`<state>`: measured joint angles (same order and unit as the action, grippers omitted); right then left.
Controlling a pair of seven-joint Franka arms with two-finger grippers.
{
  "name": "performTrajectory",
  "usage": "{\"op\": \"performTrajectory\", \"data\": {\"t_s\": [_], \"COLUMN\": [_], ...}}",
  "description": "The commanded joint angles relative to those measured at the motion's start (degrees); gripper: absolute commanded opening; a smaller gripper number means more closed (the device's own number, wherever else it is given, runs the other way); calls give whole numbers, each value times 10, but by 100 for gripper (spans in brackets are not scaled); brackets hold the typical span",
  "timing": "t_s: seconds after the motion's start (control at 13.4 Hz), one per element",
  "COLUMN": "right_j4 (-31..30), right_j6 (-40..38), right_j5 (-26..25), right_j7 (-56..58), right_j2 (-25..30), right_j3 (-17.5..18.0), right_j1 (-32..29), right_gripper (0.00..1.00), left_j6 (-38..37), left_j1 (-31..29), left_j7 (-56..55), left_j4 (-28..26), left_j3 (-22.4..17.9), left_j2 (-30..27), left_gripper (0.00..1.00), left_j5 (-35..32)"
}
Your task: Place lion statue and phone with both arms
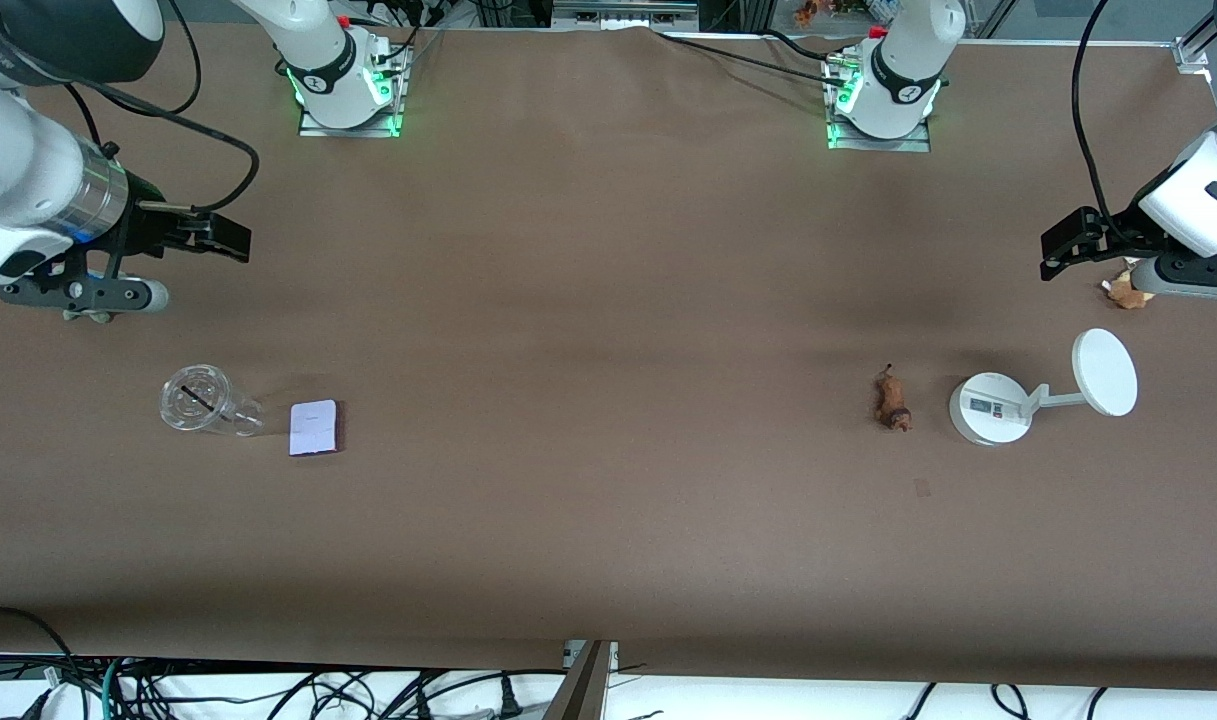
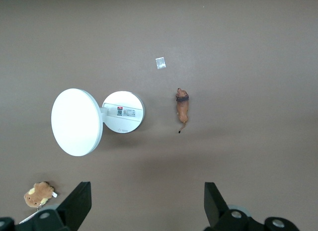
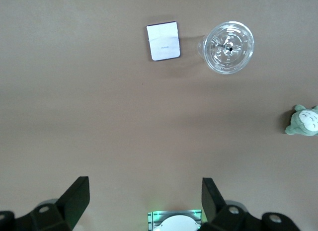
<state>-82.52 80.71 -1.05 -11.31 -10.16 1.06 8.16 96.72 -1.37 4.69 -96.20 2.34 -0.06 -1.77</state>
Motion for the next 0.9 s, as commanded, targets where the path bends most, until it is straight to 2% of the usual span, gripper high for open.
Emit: {"op": "performTrajectory", "data": {"t_s": [0.0,0.22,0.52,0.75,0.82], "right_j4": [17,17,2,-90,-98], "right_j6": [-8,-8,1,48,53], "right_j5": [-2,-1,4,10,10], "right_j7": [13,64,71,74,73], "right_j2": [-6,-3,20,84,94], "right_j3": [2,3,5,5,5], "right_j1": [-6,-32,-58,-60,-59], "right_gripper": [100,100,100,100,100], "left_j6": [-12,-12,-12,-12,-12], "left_j1": [1,1,1,1,1], "left_j7": [12,12,12,12,12], "left_j4": [20,20,20,20,20], "left_j3": [-1,-1,-1,-1,-1], "left_j2": [10,10,10,11,10], "left_gripper": [100,100,100,100,100], "left_j5": [7,7,7,7,7]}}
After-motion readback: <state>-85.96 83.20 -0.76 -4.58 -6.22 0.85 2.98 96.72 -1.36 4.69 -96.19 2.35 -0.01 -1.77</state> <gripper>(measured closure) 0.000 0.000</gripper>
